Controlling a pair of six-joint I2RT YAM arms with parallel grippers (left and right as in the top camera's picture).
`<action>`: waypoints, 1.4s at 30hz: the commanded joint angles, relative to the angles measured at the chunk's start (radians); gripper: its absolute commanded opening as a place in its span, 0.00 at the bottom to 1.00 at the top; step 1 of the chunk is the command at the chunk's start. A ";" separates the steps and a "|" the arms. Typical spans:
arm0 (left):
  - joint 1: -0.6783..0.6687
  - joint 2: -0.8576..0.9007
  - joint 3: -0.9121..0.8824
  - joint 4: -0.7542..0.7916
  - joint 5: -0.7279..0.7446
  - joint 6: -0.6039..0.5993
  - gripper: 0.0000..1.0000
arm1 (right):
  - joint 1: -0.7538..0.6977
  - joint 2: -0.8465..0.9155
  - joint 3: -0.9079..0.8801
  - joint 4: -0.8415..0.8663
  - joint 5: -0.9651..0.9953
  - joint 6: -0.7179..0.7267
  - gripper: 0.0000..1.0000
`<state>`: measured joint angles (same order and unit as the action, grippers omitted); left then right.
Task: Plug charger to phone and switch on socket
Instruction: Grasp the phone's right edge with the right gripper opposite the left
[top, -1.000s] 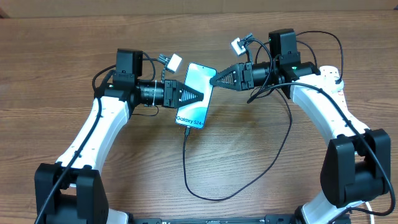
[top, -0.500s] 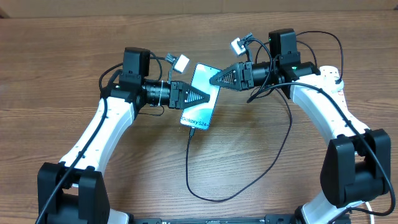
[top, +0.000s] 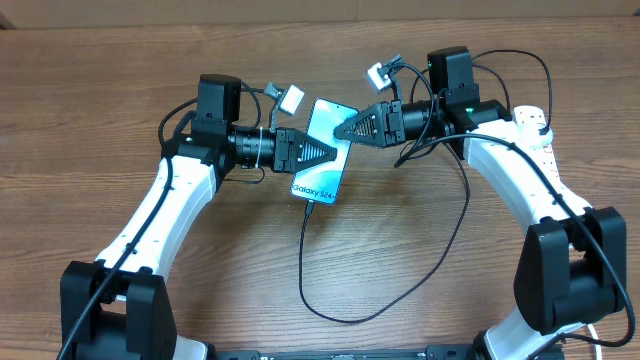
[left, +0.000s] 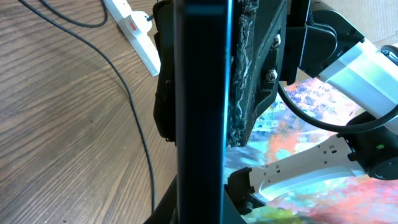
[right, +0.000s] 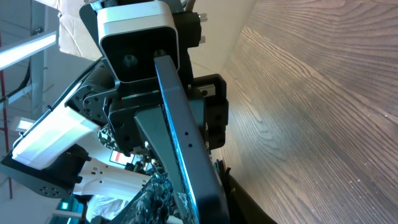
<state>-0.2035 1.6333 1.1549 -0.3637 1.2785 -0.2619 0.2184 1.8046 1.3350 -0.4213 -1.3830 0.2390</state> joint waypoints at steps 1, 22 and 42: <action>-0.007 -0.018 0.011 0.013 0.017 0.011 0.05 | 0.006 -0.009 0.006 0.002 -0.002 -0.003 0.28; -0.008 -0.018 0.012 0.183 0.177 -0.256 0.04 | 0.006 -0.009 0.006 0.061 -0.100 0.001 0.04; 0.011 -0.018 0.012 0.186 0.124 -0.255 0.69 | 0.005 -0.009 0.006 0.060 -0.100 0.001 0.04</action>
<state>-0.2070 1.6318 1.1545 -0.1833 1.4124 -0.5205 0.2169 1.8053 1.3354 -0.3645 -1.4338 0.2390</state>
